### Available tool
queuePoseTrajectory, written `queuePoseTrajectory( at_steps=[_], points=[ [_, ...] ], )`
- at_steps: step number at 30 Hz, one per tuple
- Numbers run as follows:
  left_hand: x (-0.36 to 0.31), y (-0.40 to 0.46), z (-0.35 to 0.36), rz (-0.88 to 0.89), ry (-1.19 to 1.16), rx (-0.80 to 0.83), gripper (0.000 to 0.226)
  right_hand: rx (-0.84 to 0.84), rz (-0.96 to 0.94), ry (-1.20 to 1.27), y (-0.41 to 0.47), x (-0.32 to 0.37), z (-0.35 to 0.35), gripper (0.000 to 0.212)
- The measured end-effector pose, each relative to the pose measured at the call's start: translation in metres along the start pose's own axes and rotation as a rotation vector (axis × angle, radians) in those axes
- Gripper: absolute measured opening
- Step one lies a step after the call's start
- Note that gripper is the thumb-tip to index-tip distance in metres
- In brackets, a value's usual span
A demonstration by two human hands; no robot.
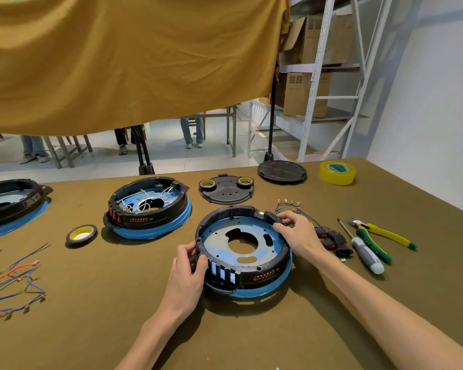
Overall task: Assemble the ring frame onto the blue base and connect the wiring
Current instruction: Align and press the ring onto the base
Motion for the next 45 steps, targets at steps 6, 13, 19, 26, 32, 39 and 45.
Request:
queuePoseTrajectory(
  at_steps=[6, 13, 19, 26, 32, 39, 45],
  points=[
    [0.004, 0.001, 0.000, -0.002, 0.011, 0.012, 0.024, 0.016, -0.091, -0.114, 0.006, 0.005, -0.006, 0.021],
    [0.002, 0.000, -0.001, 0.009, 0.043, 0.008, 0.032, 0.064, -0.033, -0.192, 0.015, 0.004, -0.004, 0.035],
    [-0.004, -0.001, 0.002, 0.036, 0.099, 0.017, 0.051, 0.030, -0.030, -0.123, 0.010, 0.000, -0.007, 0.027],
    [-0.007, 0.001, 0.003, 0.080, 0.232, -0.028, 0.058, 0.062, 0.105, -0.109, 0.008, -0.005, -0.013, 0.024],
    [-0.003, 0.001, 0.004, 0.098, 0.274, -0.037, 0.056, 0.227, -0.014, -0.340, 0.042, 0.037, 0.009, 0.065],
    [0.000, 0.005, 0.004, 0.108, 0.278, -0.105, 0.052, 0.167, -0.169, -0.792, 0.066, 0.048, 0.041, 0.015],
    [-0.002, 0.007, 0.003, 0.088, 0.214, -0.119, 0.068, 0.194, -0.126, -0.731, 0.066, 0.037, 0.024, 0.007]
  ],
)
Point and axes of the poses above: each hand's wrist, its own y-axis towards the middle knuckle, its own z-axis out of the palm, x = y × z, the point moved 2 cm from there along y, towards the middle knuckle, and after that the axes turned 6 degrees about y, right-handed, at the moved point
